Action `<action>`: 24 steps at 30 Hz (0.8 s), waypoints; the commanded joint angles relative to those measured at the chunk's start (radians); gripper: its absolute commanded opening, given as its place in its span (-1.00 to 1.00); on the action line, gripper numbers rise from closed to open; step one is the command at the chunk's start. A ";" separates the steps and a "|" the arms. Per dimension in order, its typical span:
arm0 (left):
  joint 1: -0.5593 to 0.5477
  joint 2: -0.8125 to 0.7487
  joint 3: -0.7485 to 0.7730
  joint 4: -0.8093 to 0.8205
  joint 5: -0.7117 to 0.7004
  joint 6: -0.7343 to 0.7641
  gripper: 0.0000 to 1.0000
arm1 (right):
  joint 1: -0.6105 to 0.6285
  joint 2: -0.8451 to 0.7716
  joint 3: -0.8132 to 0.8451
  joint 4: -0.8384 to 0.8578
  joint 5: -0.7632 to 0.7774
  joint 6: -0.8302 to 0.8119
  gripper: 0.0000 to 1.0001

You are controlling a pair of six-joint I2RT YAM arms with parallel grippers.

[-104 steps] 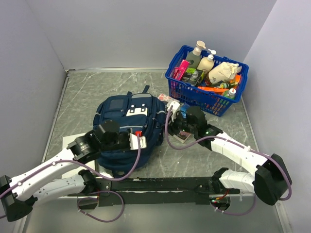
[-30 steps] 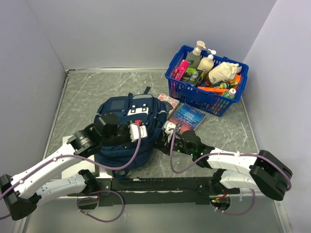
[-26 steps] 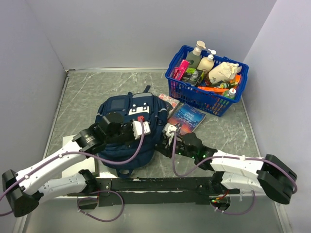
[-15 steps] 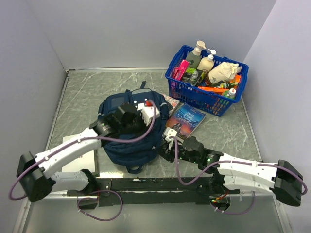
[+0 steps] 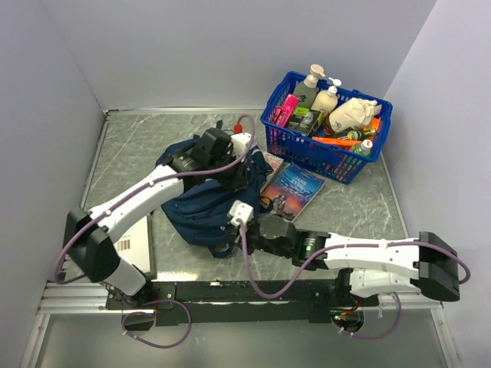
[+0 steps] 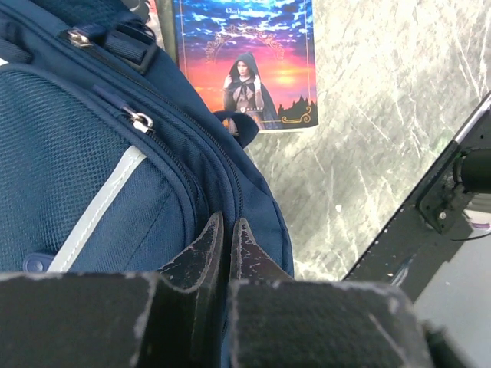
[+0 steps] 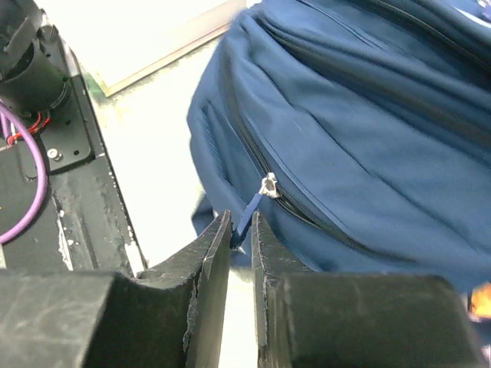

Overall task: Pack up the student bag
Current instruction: Unzip the student bag at the center of the board.

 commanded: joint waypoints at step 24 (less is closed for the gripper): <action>0.219 0.232 0.513 0.186 0.088 -0.352 -0.99 | 0.078 0.475 0.440 -0.045 -0.278 -0.147 -1.00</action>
